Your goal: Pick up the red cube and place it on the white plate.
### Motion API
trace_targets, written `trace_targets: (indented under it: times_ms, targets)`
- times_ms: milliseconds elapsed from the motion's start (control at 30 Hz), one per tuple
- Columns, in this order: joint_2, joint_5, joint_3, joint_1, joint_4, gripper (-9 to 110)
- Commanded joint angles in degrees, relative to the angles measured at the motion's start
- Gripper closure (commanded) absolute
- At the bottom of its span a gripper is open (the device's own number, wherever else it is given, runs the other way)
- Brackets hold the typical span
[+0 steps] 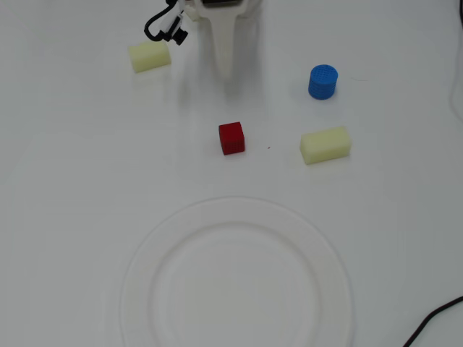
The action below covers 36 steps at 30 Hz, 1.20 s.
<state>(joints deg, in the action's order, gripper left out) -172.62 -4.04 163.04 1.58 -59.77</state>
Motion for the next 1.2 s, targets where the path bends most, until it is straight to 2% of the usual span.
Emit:
trace_targets:
  times_ms: [0,67,167,400,767,1167]
  targets:
    - [19.16,0.97,-13.10,1.32,1.41,102]
    - [28.65,0.44,-19.51,2.20,0.97,100]
    - [40.08,-1.49,-27.07,3.96,-0.26,91]
    - [55.11,-7.03,-35.68,4.39,-0.35,73]
    - [67.32,-14.85,-43.59,-4.83,-0.09,72]
    - [68.55,-13.01,-41.48,0.26,2.55,76]
